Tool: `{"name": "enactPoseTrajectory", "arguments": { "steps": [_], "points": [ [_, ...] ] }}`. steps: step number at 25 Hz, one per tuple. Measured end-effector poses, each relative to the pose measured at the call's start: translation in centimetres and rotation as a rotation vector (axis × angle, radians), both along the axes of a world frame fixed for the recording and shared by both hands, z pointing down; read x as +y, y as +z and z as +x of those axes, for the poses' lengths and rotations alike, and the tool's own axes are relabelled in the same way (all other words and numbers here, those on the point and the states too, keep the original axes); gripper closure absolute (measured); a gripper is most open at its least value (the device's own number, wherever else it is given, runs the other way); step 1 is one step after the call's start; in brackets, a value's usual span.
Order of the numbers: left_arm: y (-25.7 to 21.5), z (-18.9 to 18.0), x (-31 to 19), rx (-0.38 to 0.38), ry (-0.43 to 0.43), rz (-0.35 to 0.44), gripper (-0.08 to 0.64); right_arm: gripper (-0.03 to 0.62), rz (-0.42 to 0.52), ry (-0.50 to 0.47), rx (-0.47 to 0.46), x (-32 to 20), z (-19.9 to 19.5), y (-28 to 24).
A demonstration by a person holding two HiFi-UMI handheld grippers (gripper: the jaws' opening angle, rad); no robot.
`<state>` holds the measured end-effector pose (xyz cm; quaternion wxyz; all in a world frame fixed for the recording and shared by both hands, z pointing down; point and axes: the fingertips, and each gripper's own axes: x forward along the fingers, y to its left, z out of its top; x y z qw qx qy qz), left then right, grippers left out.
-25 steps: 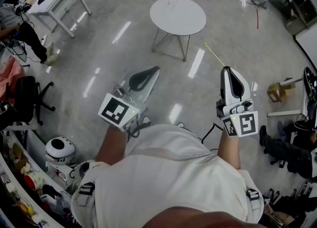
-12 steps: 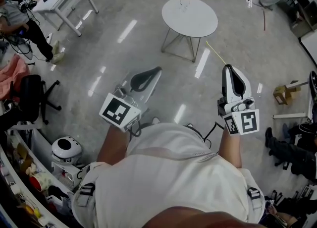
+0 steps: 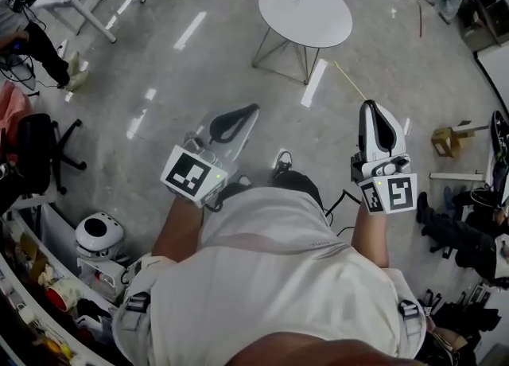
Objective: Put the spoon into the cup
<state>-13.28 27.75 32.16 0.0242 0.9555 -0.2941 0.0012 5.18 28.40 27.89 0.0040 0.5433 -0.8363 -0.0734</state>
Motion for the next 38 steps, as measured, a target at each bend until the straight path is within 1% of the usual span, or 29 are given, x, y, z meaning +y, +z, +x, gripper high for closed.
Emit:
{"name": "enactPoseTrajectory", "arguments": {
  "steps": [3, 5, 8, 11, 17, 24, 28, 32, 35, 38],
  "points": [
    [0.1, 0.6, -2.5, 0.008, -0.007, -0.019, 0.558, 0.581, -0.005, -0.011, -0.002, -3.0, 0.6, 0.2],
    [0.1, 0.9, -4.4, -0.008, -0.018, -0.016, 0.558, 0.581, 0.000, -0.031, -0.007, -5.5, 0.7, 0.2],
    [-0.1, 1.2, -7.7, -0.039, -0.065, -0.003, 0.558, 0.581, 0.014, -0.068, -0.012, -9.3, 1.1, 0.1],
    [-0.8, 3.2, -11.3, -0.053, -0.084, 0.013, 0.558, 0.581, 0.036, -0.086, -0.024, -13.0, 3.0, -0.4],
    [-2.2, 10.1, -18.6, -0.092, -0.085, 0.052, 0.558, 0.581, 0.040, -0.070, -0.075, -20.7, 10.7, -0.3],
    [-2.8, 19.2, -25.8, -0.091, -0.105, 0.049, 0.558, 0.581, 0.036, -0.067, -0.103, -27.7, 20.5, -0.1],
    [-1.6, 22.5, -29.2, -0.093, -0.107, 0.030, 0.558, 0.581, 0.007, -0.059, -0.105, -31.2, 24.0, 1.2],
    [-0.8, 23.9, -32.8, -0.084, -0.102, 0.010, 0.558, 0.581, -0.023, -0.063, -0.105, -34.6, 25.1, 2.7],
    [-0.3, 23.4, -35.8, -0.083, -0.107, -0.003, 0.558, 0.581, -0.046, -0.074, -0.103, -37.8, 24.3, 3.4],
    [0.2, 22.2, -39.3, -0.071, -0.109, -0.020, 0.558, 0.581, -0.060, -0.084, -0.081, -41.2, 22.8, 3.5]
  ]
}}
